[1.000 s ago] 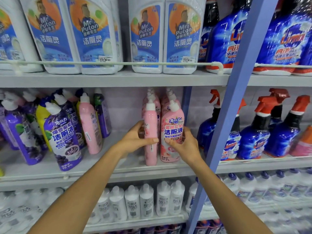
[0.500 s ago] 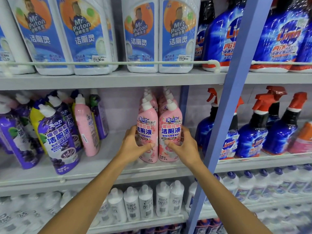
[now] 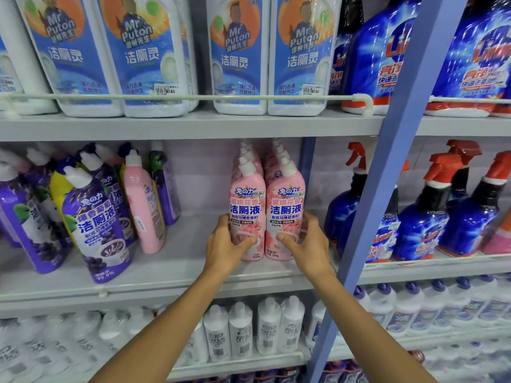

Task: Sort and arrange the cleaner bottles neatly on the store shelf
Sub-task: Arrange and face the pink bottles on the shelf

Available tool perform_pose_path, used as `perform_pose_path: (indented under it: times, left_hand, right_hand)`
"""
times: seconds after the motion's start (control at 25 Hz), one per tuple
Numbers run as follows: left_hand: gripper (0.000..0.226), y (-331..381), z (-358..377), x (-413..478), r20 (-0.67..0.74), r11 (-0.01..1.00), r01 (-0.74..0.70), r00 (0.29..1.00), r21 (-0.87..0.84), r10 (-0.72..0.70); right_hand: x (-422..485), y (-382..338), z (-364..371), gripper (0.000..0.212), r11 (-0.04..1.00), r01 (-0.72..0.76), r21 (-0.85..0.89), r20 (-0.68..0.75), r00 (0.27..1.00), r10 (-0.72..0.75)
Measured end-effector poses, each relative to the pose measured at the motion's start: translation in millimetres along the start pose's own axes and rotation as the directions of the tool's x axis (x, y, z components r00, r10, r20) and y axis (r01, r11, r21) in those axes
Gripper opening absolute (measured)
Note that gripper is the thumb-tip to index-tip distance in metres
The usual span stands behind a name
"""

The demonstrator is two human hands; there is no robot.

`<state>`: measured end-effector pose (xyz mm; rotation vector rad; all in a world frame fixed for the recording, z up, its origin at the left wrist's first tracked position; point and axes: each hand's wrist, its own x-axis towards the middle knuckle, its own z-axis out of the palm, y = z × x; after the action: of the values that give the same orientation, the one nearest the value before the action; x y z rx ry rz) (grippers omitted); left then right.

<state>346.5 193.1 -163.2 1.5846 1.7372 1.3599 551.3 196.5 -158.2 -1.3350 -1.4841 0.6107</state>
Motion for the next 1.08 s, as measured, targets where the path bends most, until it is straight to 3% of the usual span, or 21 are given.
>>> perform_pose_path:
  times: [0.56,1.08]
  left_hand:
    - [0.065,-3,29,13,-0.147,0.998,-0.025,0.989,0.059,0.034]
    - [0.068,-4,15,22,-0.053,0.998,-0.055,0.997,0.012,0.056]
  right_hand:
    - [34,11,7,0.072,1.0,-0.006,-0.013,0.012,1.0,0.006]
    - [41,17,2,0.076,1.0,0.0,-0.008,0.04,0.999,0.0]
